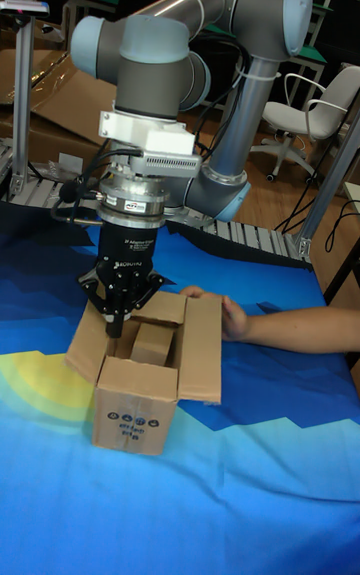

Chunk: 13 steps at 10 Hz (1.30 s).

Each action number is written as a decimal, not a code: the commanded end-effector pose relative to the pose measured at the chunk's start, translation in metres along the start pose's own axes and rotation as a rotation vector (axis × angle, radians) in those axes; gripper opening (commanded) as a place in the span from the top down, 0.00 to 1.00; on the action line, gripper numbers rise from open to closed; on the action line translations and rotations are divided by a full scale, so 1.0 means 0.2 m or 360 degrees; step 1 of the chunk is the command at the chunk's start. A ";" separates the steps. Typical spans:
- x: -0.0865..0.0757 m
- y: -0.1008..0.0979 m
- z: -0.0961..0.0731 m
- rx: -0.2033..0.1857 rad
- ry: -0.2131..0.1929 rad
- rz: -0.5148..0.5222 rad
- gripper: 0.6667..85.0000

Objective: Open a box

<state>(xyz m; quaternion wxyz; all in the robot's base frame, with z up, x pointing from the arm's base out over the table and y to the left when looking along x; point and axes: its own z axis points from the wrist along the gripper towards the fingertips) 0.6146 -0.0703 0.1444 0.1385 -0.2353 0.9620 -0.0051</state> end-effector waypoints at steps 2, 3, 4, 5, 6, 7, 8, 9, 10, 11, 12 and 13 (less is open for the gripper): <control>0.05 0.09 -0.11 -0.0105 0.0180 0.0161 0.99; 0.04 0.15 -0.12 -0.0163 0.0202 0.0224 0.99; 0.00 0.23 -0.11 -0.0231 0.0181 0.0290 0.99; -0.03 0.29 -0.08 -0.0263 0.0164 0.0331 0.99; -0.04 0.32 -0.05 -0.0254 0.0149 0.0334 0.99; -0.05 0.35 -0.02 -0.0248 0.0145 0.0349 0.99; -0.06 0.37 0.01 -0.0233 0.0119 0.0347 0.99; -0.07 0.39 0.03 -0.0235 0.0113 0.0348 0.99; -0.07 0.40 0.04 -0.0243 0.0111 0.0330 0.99; -0.07 0.40 0.05 -0.0247 0.0112 0.0323 0.99; -0.04 0.34 0.05 -0.0172 0.0131 0.0258 0.99; -0.03 0.30 0.02 -0.0139 0.0172 0.0233 0.99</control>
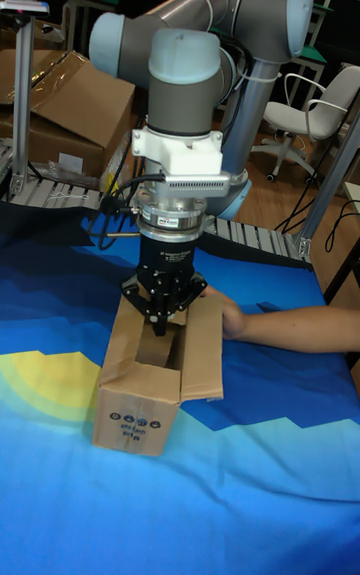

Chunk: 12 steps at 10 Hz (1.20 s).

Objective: Open a box

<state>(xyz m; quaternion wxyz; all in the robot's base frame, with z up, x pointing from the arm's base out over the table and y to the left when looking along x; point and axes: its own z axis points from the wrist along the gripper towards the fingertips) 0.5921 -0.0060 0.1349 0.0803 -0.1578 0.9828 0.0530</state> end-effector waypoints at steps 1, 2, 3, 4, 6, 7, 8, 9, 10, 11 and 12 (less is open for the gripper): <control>0.01 -0.07 -0.06 0.0089 0.0063 -0.0052 0.99; 0.02 -0.15 -0.11 0.0177 0.0103 -0.0103 0.99; 0.03 -0.23 -0.16 0.0230 0.0134 -0.0147 0.99; 0.04 -0.30 -0.22 0.0261 0.0169 -0.0177 0.99; 0.06 -0.39 -0.33 0.0314 0.0232 -0.0208 0.99; 0.09 -0.42 -0.33 0.0330 0.0224 -0.0218 0.99; 0.09 -0.44 -0.29 0.0339 0.0185 -0.0252 0.99; 0.08 -0.44 -0.23 0.0317 0.0124 -0.0282 0.99; 0.06 -0.43 -0.18 0.0300 0.0077 -0.0301 0.99; 0.03 -0.45 -0.14 0.0322 0.0010 -0.0361 0.99; 0.01 -0.43 -0.12 0.0299 -0.0033 -0.0359 0.99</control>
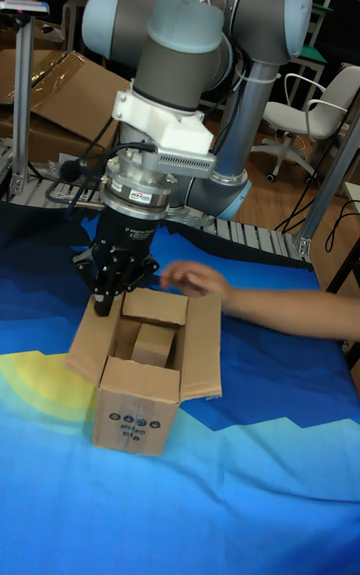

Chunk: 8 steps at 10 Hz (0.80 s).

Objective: Open a box

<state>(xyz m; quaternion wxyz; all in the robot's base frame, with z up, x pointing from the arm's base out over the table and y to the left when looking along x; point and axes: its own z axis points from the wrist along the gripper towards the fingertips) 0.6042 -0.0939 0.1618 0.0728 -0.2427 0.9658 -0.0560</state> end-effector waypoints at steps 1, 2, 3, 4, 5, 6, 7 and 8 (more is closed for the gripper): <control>-0.08 0.01 0.07 -0.0010 -0.0168 -0.0053 0.99; -0.09 0.02 0.08 -0.0016 -0.0182 -0.0053 0.99; -0.10 0.03 0.08 -0.0021 -0.0197 -0.0055 0.99; -0.12 0.04 0.09 -0.0037 -0.0220 -0.0058 0.99; -0.12 0.06 0.10 -0.0054 -0.0233 -0.0058 0.99; -0.11 0.07 0.09 -0.0074 -0.0210 -0.0044 0.99; -0.06 0.04 0.05 -0.0035 -0.0125 -0.0040 0.99; -0.03 0.03 0.02 -0.0040 -0.0072 -0.0023 0.99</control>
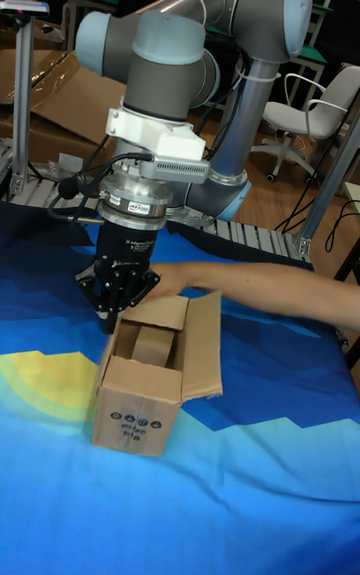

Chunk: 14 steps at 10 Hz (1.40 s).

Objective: Open a box

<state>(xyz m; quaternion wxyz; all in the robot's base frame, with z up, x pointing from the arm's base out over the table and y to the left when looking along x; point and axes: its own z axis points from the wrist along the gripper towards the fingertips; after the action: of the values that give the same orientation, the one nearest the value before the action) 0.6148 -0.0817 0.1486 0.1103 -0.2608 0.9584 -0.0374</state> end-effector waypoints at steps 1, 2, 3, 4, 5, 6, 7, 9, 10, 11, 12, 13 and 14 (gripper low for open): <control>0.03 0.03 -0.07 -0.0044 0.0081 0.0051 0.99; 0.02 0.07 -0.08 -0.0084 0.0095 0.0088 0.99; 0.01 0.09 -0.08 -0.0098 0.0113 0.0118 0.99; 0.00 0.14 -0.08 -0.0132 0.0125 0.0167 0.99; -0.02 0.20 -0.08 -0.0177 0.0133 0.0220 0.99; -0.05 0.26 -0.07 -0.0229 0.0120 0.0270 0.99; -0.07 0.31 -0.05 -0.0257 0.0116 0.0306 0.99; -0.09 0.38 -0.01 -0.0280 0.0102 0.0343 0.99; -0.10 0.40 0.01 -0.0284 0.0098 0.0351 0.99; -0.10 0.42 0.03 -0.0286 0.0097 0.0354 0.99; -0.10 0.43 0.06 -0.0295 0.0088 0.0356 0.99; -0.10 0.44 0.09 -0.0301 0.0078 0.0349 0.99; -0.09 0.48 0.10 -0.0330 0.0076 0.0350 0.99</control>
<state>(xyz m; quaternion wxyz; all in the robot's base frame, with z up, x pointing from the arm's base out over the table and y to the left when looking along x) 0.5906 -0.0034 0.1293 0.0603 -0.1685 0.9826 0.0492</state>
